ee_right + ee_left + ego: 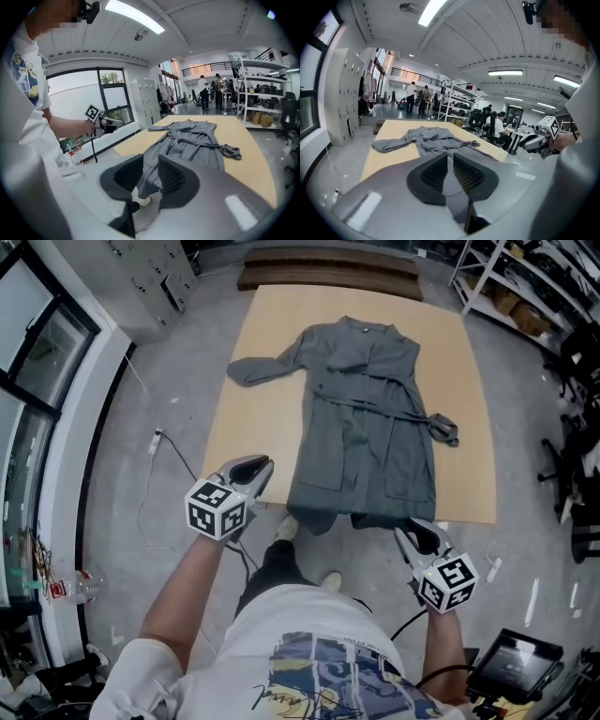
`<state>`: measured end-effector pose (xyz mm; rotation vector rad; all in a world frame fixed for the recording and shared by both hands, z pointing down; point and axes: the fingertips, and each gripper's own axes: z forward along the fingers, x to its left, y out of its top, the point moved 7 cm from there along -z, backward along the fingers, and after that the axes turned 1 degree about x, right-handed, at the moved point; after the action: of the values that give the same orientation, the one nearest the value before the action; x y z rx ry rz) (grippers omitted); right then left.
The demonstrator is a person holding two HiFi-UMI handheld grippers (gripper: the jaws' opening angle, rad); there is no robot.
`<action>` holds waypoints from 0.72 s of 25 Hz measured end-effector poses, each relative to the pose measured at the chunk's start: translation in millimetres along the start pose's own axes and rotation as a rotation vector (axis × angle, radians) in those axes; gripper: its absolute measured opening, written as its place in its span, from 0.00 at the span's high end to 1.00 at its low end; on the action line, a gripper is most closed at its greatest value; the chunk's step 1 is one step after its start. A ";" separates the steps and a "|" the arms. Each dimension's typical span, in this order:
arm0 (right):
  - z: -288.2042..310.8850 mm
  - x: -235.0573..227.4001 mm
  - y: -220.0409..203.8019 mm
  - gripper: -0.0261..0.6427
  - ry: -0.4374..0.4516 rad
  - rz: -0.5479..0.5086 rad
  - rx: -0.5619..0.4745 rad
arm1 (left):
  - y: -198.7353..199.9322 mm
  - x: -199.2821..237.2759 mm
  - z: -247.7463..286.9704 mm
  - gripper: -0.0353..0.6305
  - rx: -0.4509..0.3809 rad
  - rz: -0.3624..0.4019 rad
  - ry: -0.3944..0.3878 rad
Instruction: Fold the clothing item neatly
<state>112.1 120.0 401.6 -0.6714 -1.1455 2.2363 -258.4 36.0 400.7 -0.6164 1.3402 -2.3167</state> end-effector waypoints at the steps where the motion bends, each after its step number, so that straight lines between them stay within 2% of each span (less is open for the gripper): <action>1: 6.2 -0.5 2.8 0.81 -0.006 0.003 0.004 | 2.8 15.1 4.8 0.88 0.001 0.000 0.012; 5: 35.7 0.7 23.9 0.81 -0.028 0.024 0.014 | 17.0 83.0 24.1 0.87 0.011 -0.026 0.058; 11: 86.9 8.6 58.0 0.81 -0.039 0.046 0.037 | 22.0 194.3 56.1 0.85 0.061 -0.115 0.157; 18: 129.5 14.2 84.6 0.81 -0.086 0.070 0.066 | 19.8 284.4 104.5 0.79 0.119 -0.183 0.174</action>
<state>-0.7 13.4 395.1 -0.6016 -1.0992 2.3716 -433.4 -199.1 480.0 -0.5295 1.2538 -2.6285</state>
